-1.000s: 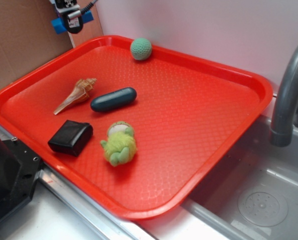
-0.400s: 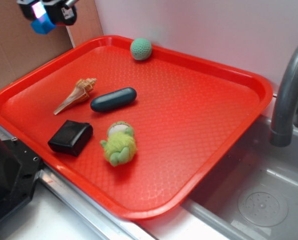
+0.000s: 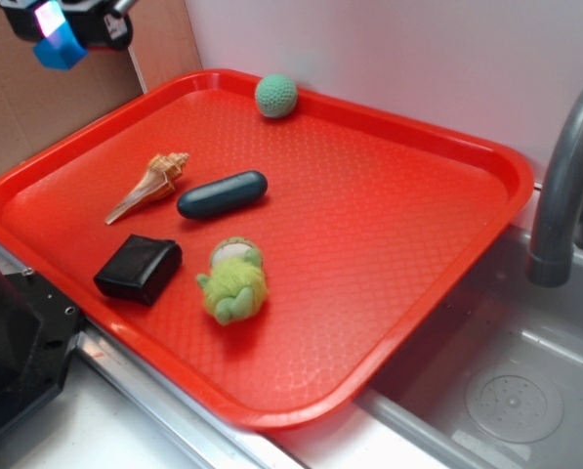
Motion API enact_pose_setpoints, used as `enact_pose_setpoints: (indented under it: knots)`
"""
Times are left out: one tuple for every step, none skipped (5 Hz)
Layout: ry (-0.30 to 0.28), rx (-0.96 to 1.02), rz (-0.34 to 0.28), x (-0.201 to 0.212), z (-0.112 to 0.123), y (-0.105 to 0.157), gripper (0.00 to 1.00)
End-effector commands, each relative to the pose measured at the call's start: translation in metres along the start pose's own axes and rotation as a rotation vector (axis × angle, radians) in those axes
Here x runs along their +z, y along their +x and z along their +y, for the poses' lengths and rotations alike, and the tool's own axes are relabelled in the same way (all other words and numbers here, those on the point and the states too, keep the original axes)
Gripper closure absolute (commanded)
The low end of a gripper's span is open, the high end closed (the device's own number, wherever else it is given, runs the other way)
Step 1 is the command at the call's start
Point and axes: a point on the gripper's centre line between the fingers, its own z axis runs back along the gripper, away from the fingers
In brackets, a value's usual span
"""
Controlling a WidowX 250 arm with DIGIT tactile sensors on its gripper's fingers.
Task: Grab the blue block.
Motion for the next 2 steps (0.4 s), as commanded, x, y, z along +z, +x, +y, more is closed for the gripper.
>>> enact_pose_setpoints:
  knots:
    - [0.029, -0.056, 0.000, 0.0097, -0.0102, 0.0253, 1.00]
    - [0.037, -0.072, 0.002, 0.0070, -0.0107, 0.0297, 1.00]
